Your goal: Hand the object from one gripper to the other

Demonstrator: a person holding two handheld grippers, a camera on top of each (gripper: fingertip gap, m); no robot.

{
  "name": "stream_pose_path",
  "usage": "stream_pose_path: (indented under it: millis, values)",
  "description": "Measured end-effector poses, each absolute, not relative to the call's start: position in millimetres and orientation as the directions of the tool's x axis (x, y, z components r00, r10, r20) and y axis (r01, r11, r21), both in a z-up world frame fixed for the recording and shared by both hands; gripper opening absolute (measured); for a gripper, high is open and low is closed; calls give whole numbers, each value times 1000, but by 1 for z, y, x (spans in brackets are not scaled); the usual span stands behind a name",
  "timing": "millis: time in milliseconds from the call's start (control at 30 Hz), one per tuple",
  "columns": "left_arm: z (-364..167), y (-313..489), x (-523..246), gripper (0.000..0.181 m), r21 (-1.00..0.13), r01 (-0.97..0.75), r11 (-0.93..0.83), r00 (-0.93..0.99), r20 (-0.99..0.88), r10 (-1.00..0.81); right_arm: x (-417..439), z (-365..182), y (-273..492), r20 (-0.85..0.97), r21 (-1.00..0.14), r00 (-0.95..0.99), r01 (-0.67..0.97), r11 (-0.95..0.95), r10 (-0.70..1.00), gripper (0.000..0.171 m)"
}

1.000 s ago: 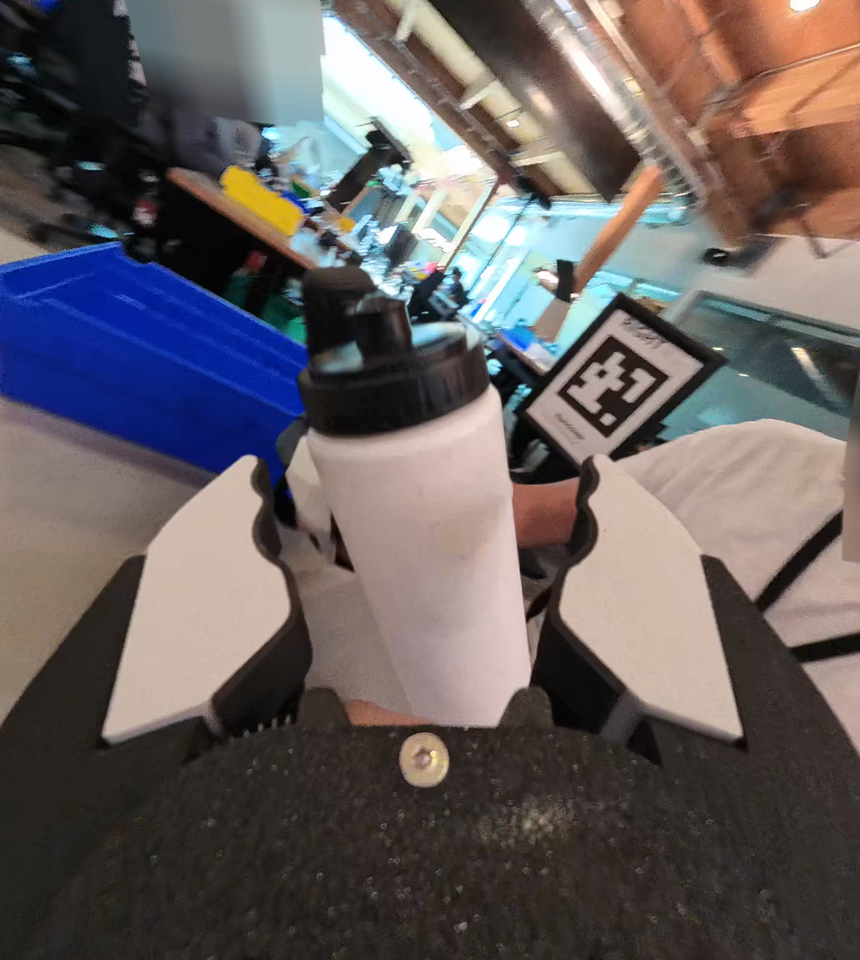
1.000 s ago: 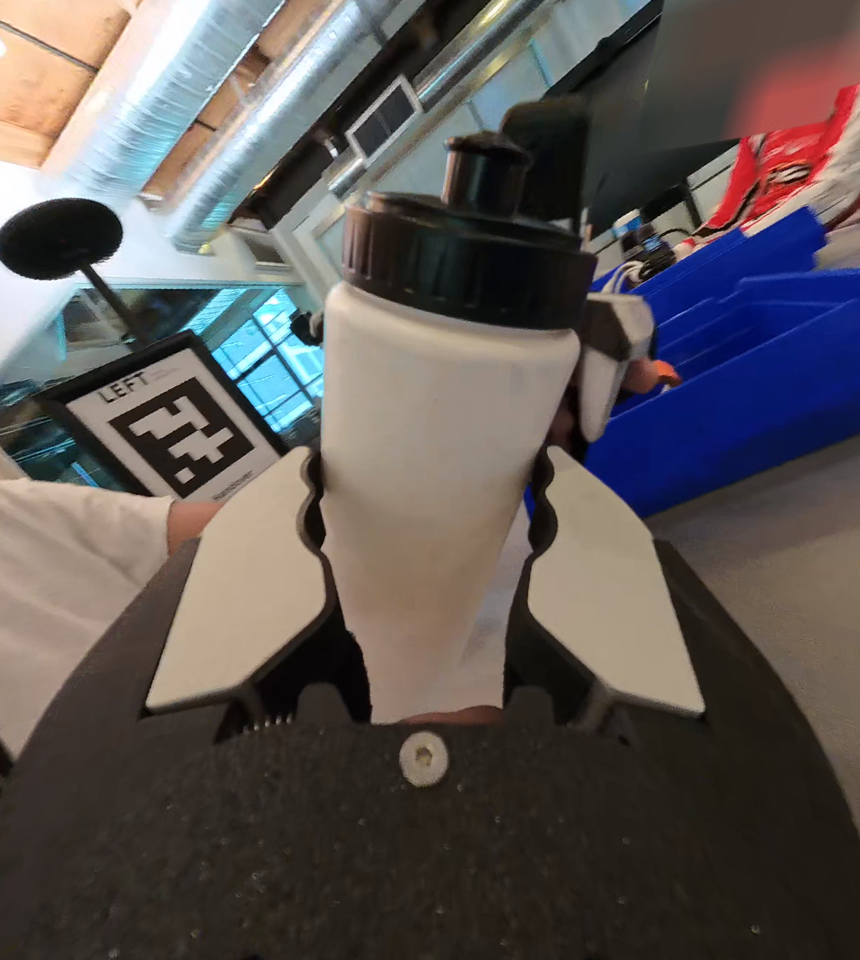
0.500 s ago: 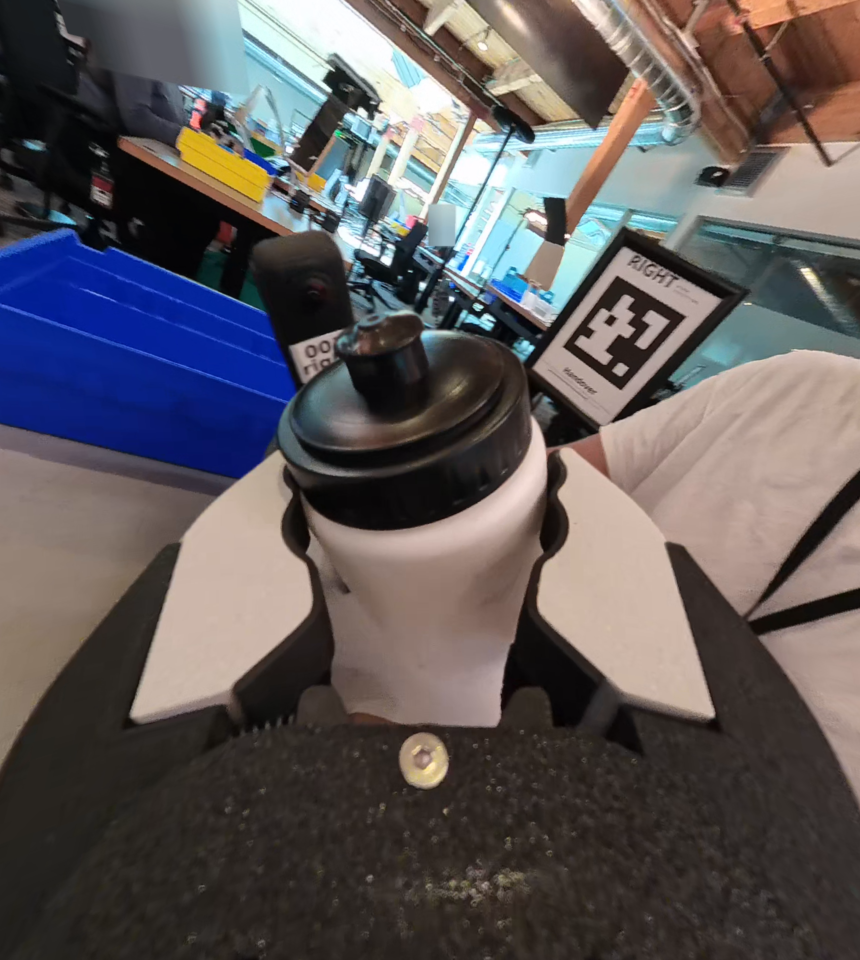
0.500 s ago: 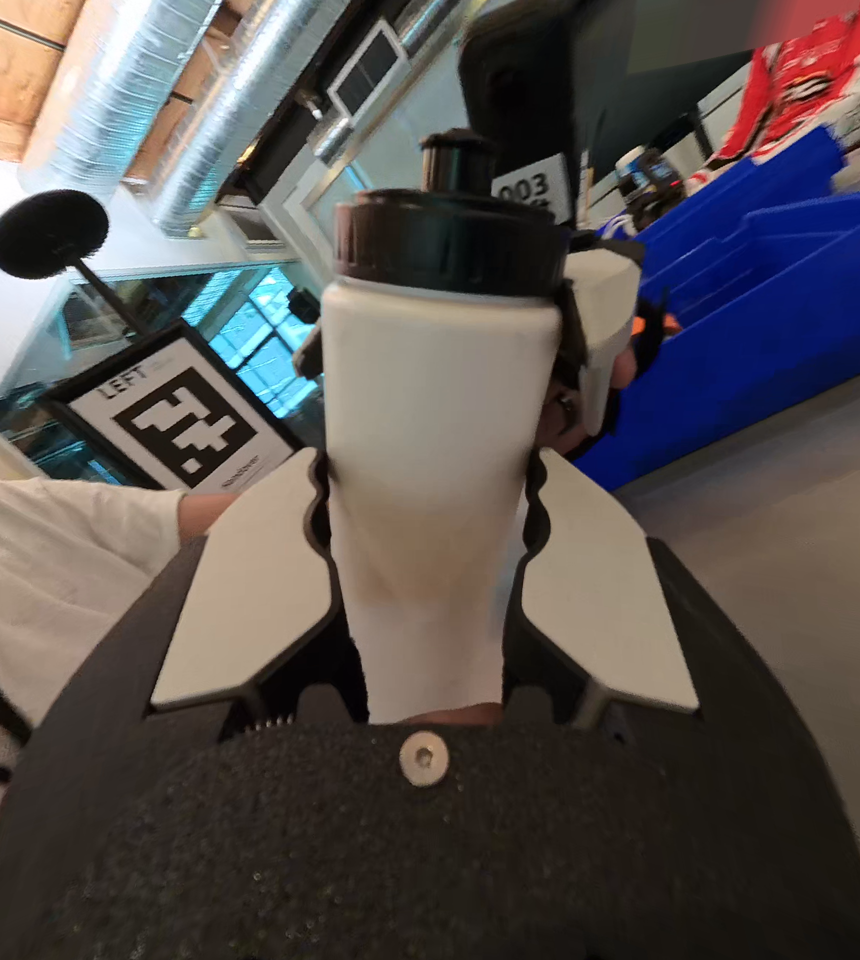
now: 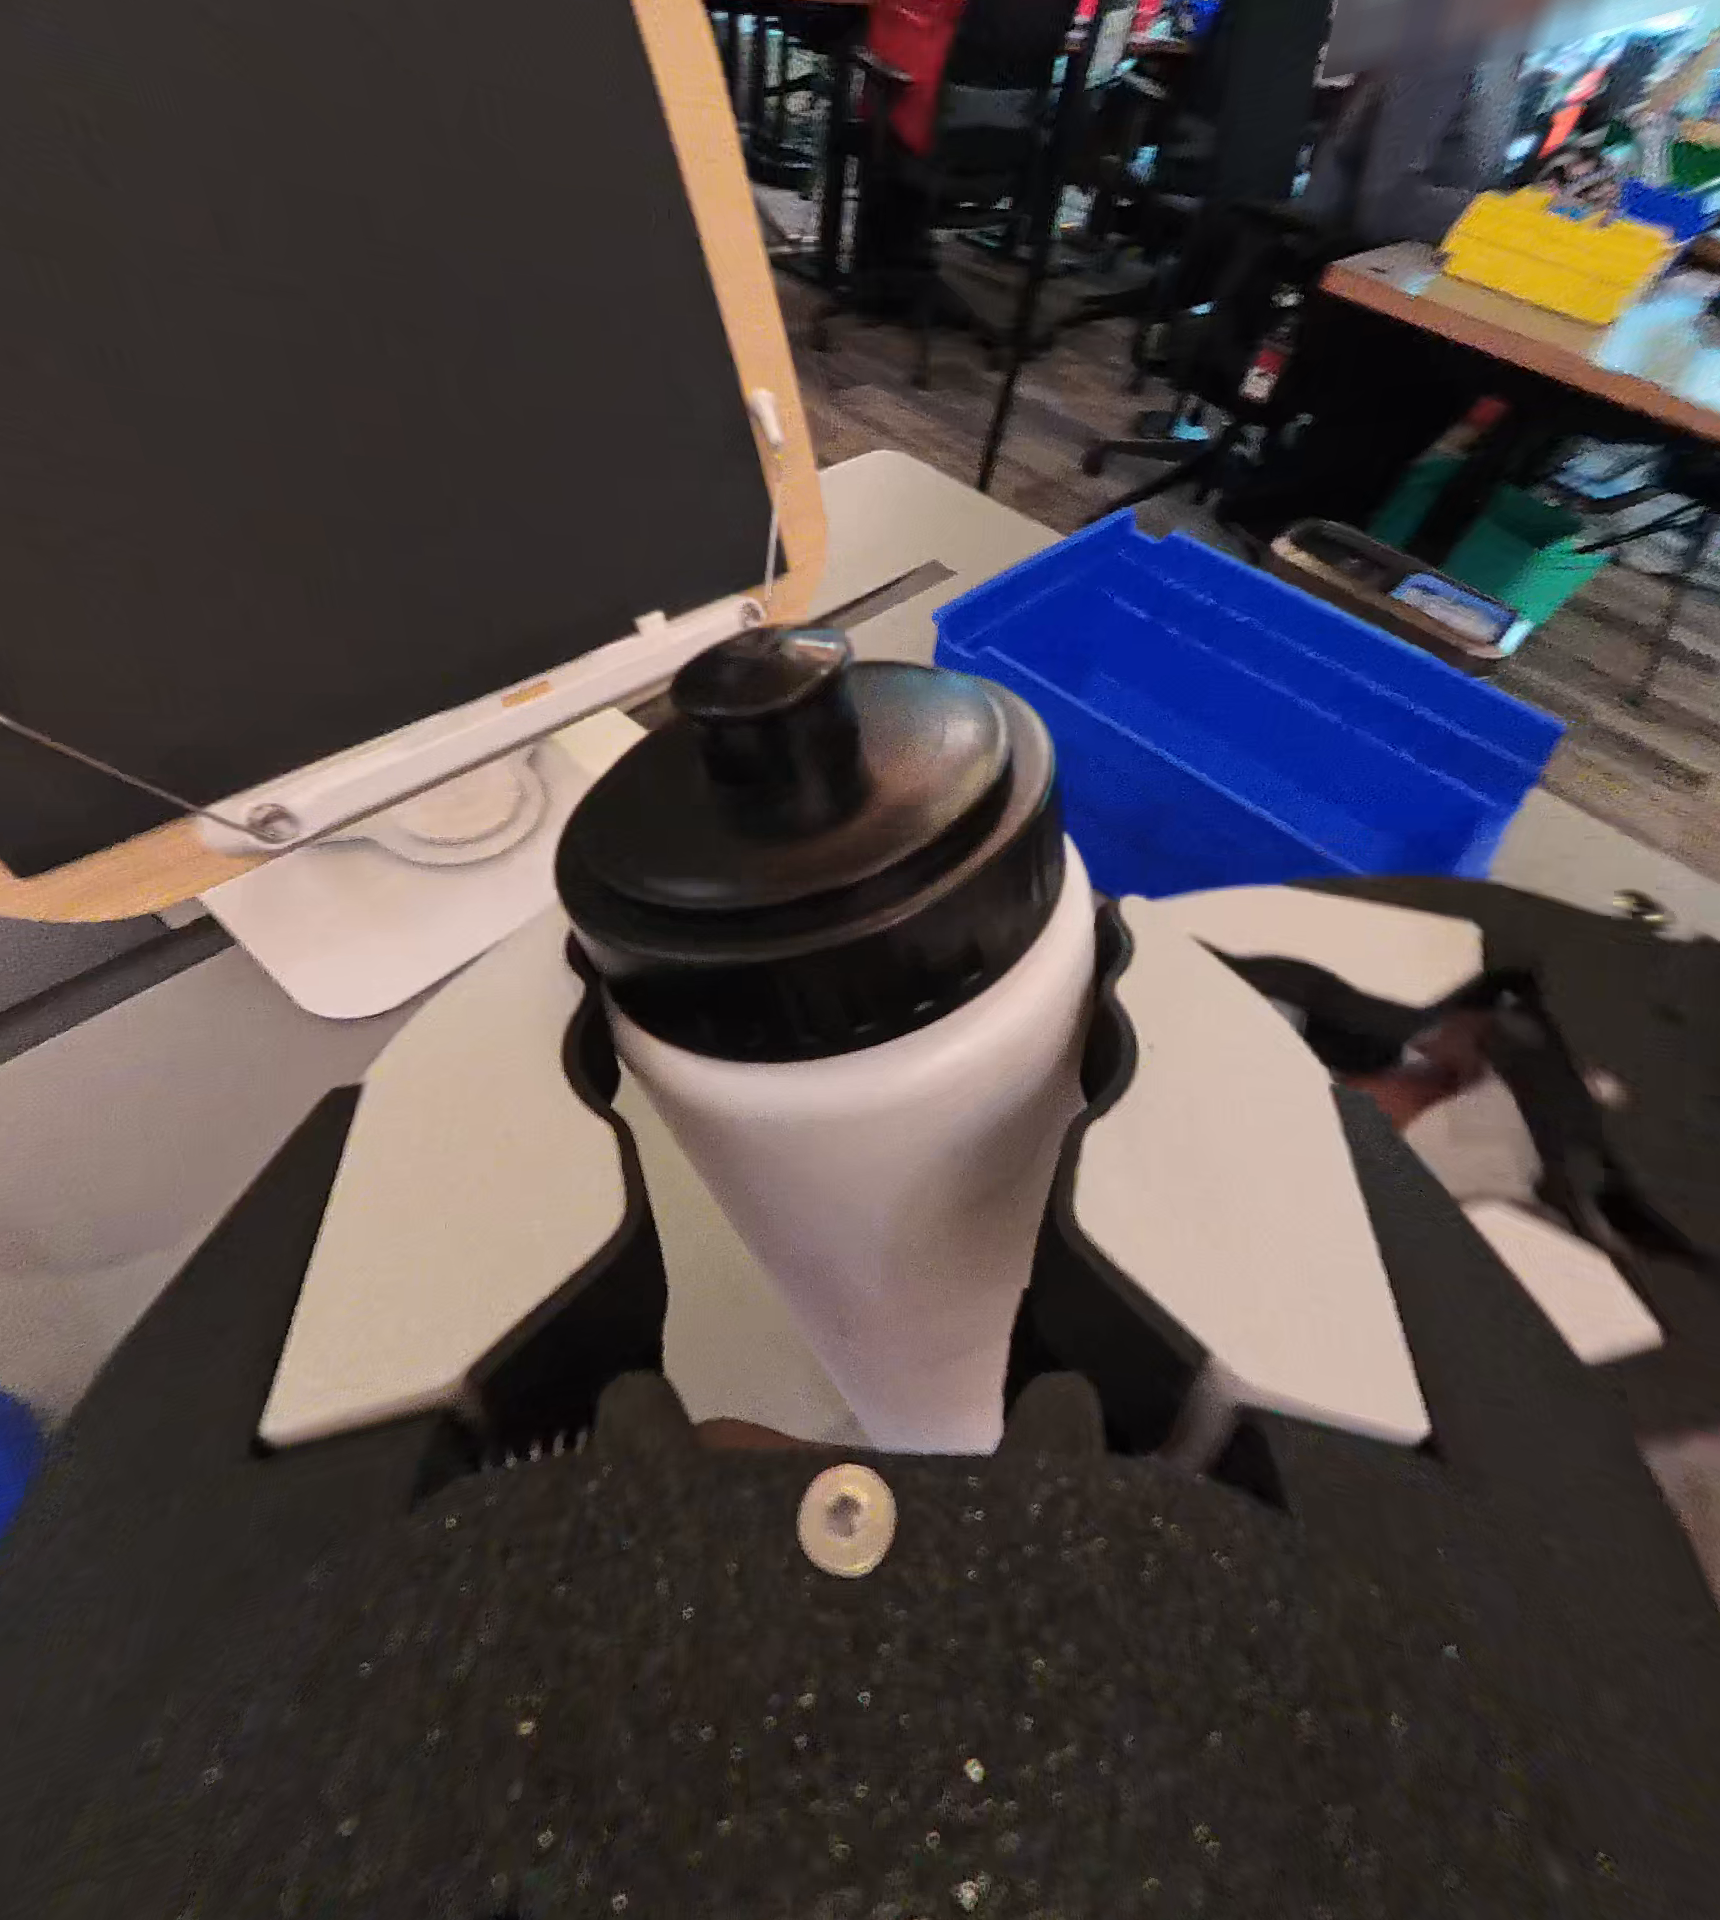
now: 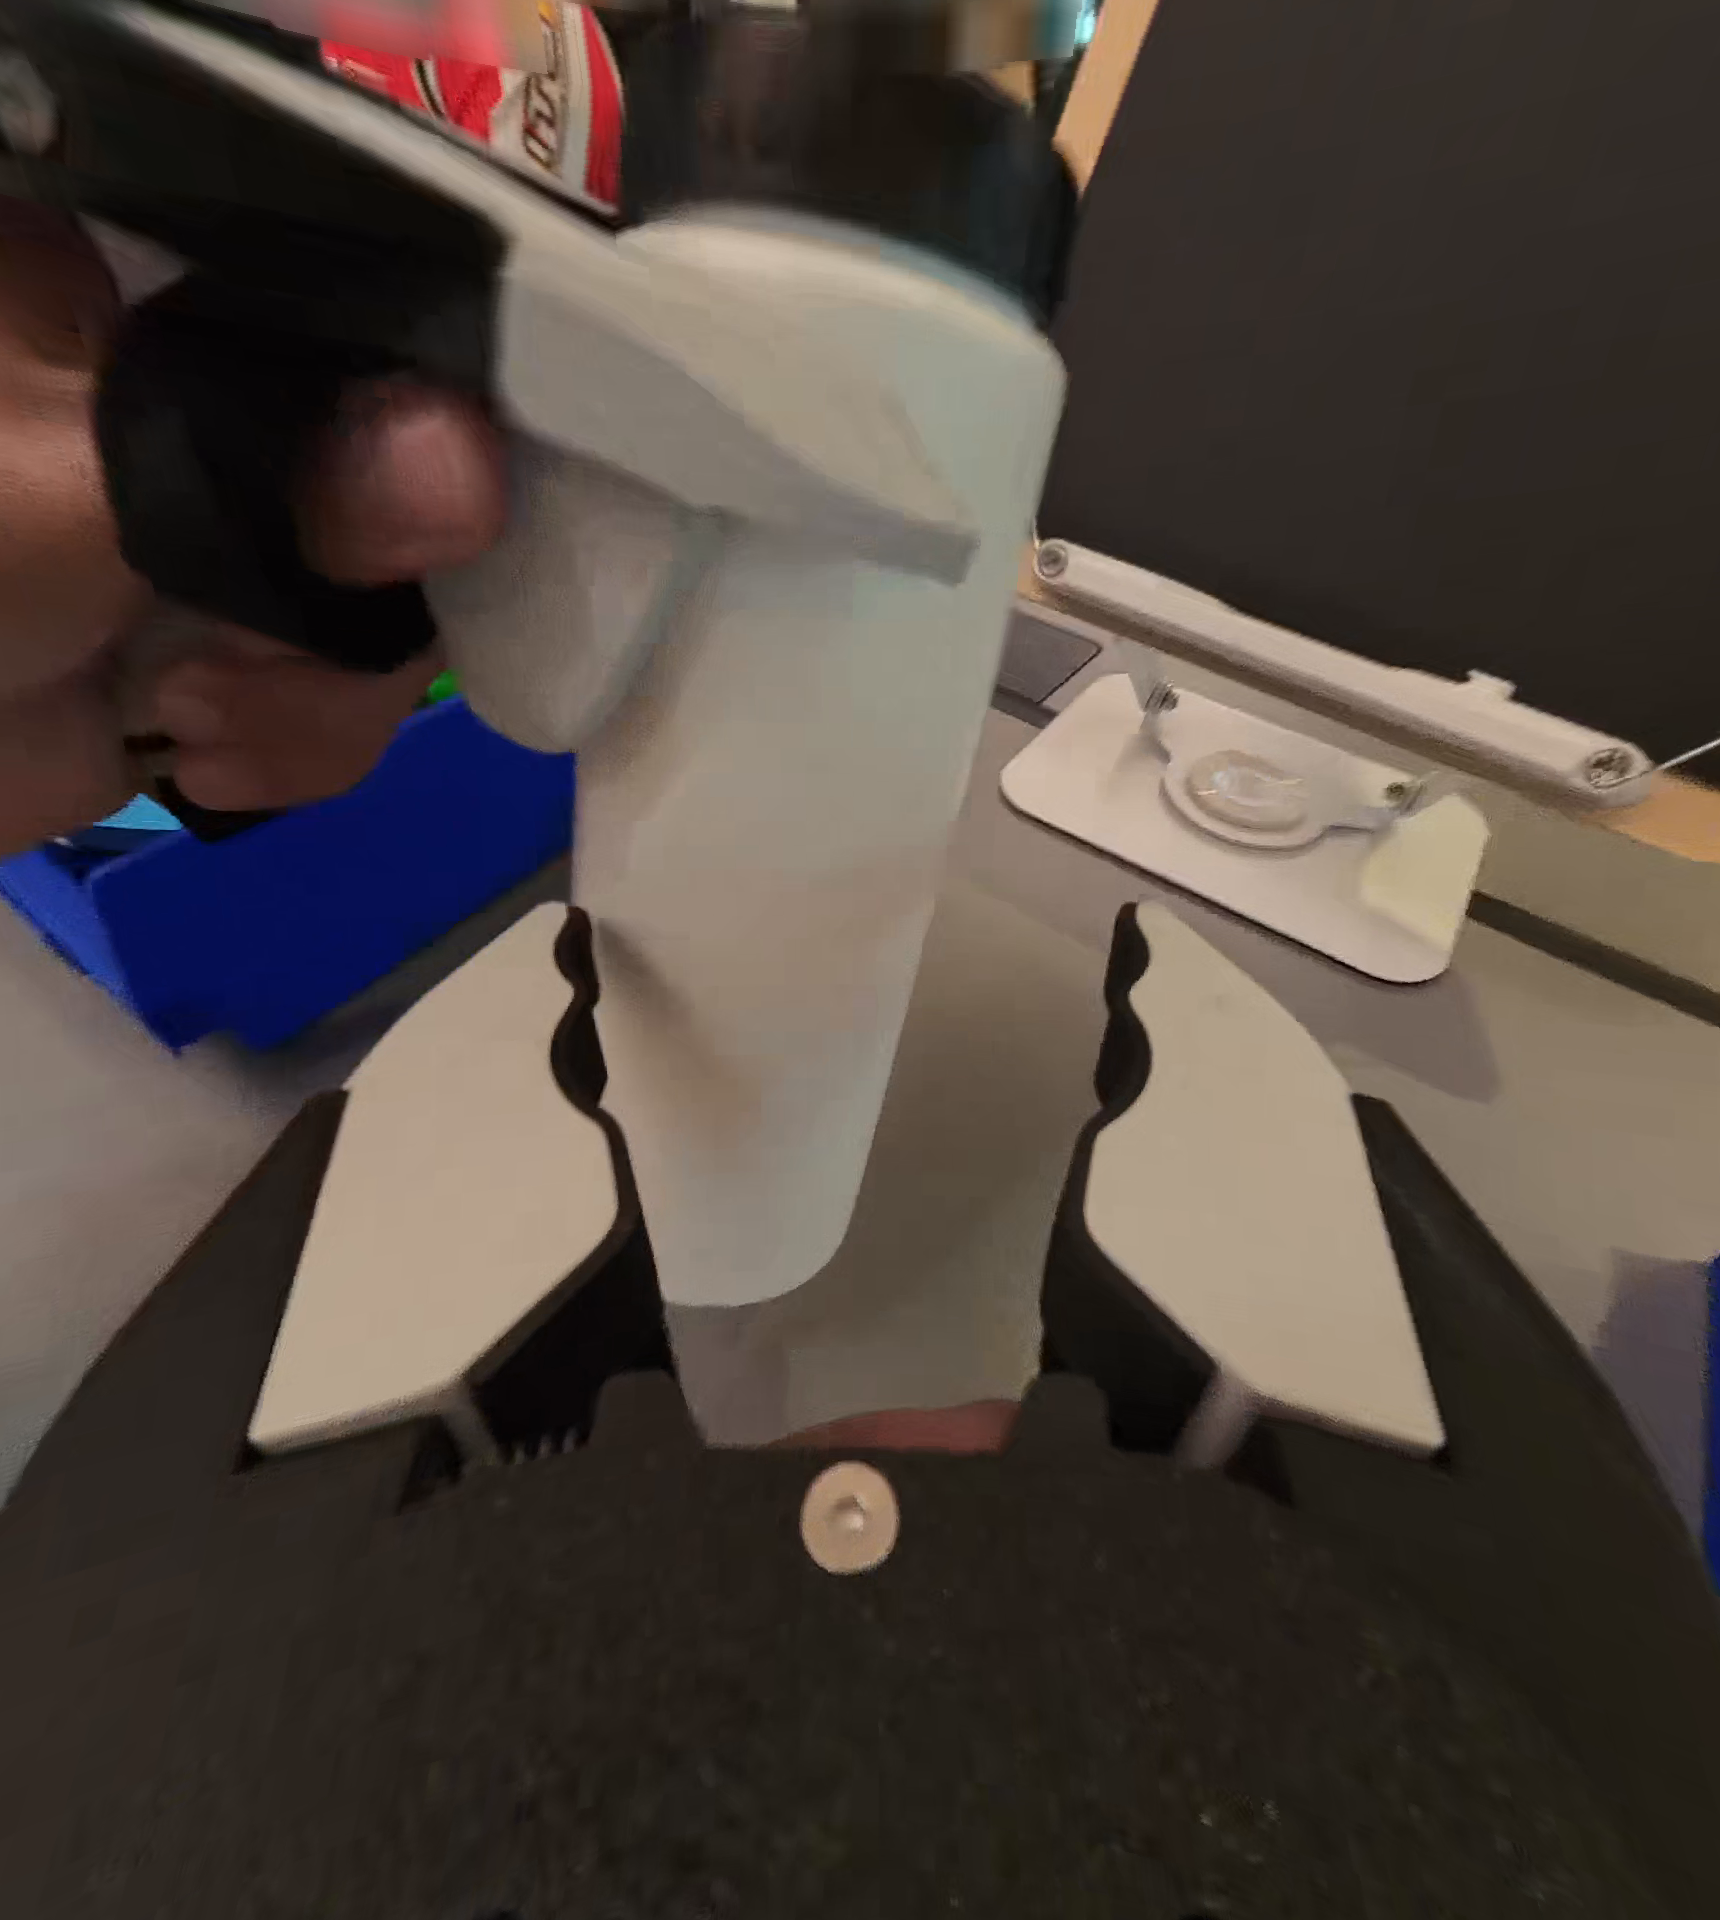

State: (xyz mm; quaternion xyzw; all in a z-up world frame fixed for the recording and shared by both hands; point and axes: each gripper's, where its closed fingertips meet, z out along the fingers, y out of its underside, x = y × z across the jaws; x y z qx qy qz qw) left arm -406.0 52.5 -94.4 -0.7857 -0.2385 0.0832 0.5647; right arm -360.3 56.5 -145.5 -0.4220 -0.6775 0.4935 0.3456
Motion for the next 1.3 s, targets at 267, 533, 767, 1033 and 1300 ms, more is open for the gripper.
stream_pose_path:
  millis: [267,533,767,1033,1300]
  values:
    - [-91,56,-401,88,-921,231,-314,807,1,591,-361,-155,41,124,-955,-307,219,197,944,89]
    - [-94,81,-373,88,-915,255,-313,844,53,533,-372,-161,49,20,-967,-358,229,109,933,100]
    - [-98,87,-369,89,-920,220,-325,824,-3,566,-372,-170,56,35,-957,-411,250,150,911,98]
    - [-75,66,-350,82,-940,168,-296,803,-44,595,-378,-164,76,15,-965,-407,234,120,913,96]
    - [-167,-31,-259,69,-968,216,-129,765,86,638,-379,-72,165,11,-995,-270,94,37,963,96]
